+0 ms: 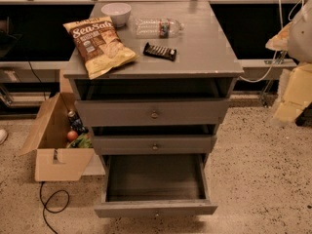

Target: Close bottom drawer

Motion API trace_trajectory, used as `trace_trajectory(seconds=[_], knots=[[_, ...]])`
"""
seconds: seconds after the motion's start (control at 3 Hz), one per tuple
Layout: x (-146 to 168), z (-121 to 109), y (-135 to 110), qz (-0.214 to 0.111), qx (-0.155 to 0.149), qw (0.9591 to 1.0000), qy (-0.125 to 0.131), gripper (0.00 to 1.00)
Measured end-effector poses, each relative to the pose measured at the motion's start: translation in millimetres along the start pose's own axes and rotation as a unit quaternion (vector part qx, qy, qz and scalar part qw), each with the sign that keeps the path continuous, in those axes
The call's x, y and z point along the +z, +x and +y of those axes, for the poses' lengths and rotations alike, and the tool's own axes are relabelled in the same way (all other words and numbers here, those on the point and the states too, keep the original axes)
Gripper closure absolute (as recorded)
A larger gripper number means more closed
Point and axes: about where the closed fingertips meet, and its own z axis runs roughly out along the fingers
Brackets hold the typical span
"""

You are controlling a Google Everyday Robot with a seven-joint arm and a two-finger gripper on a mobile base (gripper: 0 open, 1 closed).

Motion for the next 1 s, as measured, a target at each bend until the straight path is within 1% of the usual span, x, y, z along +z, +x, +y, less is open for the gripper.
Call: trace_trajectory(seconds=[0.33, 0.67, 1.0], knots=[[0, 0, 0, -0.005, 0.001, 1.0000, 0.000, 0.00], [66, 19, 8, -0.058, 0.026, 0.9958, -0.066, 0.00], [145, 50, 6, -0.107, 0.033, 0.9848, -0.133, 0.00]])
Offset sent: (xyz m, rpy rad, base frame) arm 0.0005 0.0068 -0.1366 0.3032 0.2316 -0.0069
